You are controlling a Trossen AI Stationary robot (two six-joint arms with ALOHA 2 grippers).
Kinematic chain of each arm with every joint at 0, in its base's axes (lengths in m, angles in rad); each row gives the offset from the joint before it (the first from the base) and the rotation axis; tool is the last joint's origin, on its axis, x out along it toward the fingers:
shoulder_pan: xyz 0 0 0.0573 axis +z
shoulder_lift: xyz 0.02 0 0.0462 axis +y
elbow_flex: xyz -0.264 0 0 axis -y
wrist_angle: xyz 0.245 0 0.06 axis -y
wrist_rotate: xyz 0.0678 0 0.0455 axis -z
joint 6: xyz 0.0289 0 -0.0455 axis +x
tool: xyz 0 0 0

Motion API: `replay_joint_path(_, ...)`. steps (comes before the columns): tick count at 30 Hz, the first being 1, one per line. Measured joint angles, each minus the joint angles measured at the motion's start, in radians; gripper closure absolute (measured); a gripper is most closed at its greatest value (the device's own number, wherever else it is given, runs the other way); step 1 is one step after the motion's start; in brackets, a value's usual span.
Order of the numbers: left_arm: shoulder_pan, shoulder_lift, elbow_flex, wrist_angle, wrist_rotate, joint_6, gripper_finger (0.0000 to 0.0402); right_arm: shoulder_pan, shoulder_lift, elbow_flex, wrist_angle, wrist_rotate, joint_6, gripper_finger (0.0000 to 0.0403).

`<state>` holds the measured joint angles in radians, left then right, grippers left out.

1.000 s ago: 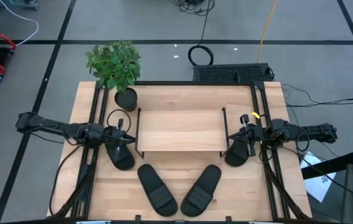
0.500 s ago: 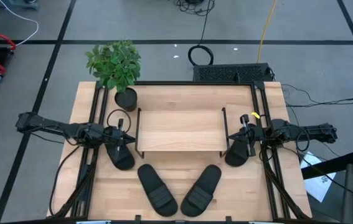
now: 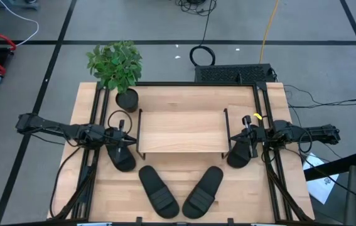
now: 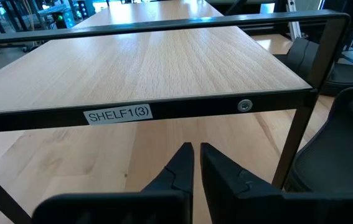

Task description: Pick and place slides into the shelf

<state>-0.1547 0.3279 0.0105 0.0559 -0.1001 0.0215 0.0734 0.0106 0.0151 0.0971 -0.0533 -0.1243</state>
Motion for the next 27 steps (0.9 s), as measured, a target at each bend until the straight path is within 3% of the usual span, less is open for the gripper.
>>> replay_joint_path(11,0.000,0.000,0.000,0.000,0.000,0.000,0.0400,0.000,0.000,0.000,0.000,0.000,0.000,0.0403)
replay_joint_path(22,0.000,0.000,0.000,0.000,0.000,0.000,0.0374,0.000,0.000,0.000,0.004,0.000,0.012,0.0403)
replay_joint_path(27,0.000,0.000,0.000,0.000,0.000,0.000,0.0378,0.000,0.000,0.000,0.004,0.000,0.112,0.0403)
